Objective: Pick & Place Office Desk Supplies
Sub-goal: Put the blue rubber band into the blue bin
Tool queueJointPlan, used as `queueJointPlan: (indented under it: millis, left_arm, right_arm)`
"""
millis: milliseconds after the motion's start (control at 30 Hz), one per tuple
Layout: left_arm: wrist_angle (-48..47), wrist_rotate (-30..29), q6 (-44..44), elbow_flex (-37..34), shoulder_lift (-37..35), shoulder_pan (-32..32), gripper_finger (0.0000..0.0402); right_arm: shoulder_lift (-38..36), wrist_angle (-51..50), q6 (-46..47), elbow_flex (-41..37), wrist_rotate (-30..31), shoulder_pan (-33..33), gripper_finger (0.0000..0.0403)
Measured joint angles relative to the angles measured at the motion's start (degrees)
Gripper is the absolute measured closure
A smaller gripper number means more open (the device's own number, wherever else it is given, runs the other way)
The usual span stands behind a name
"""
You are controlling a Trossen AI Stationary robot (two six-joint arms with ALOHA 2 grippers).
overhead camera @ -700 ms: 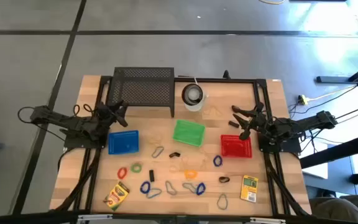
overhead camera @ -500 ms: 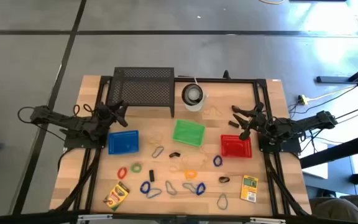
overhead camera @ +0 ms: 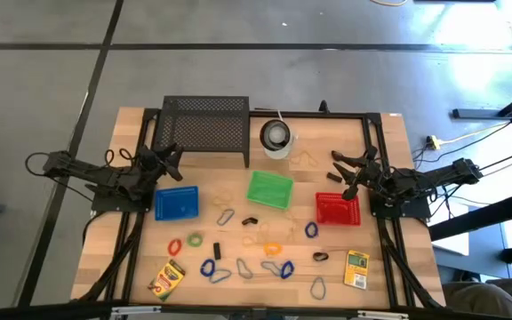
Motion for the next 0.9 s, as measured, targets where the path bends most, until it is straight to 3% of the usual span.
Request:
queueJointPlan:
  millis: [900]
  left_arm:
    - [0.0,0.27,0.0,0.0,0.02,0.0,0.0233]
  right_arm:
    - [-0.02,-0.02,-0.09,0.0,0.0,0.0,0.028]
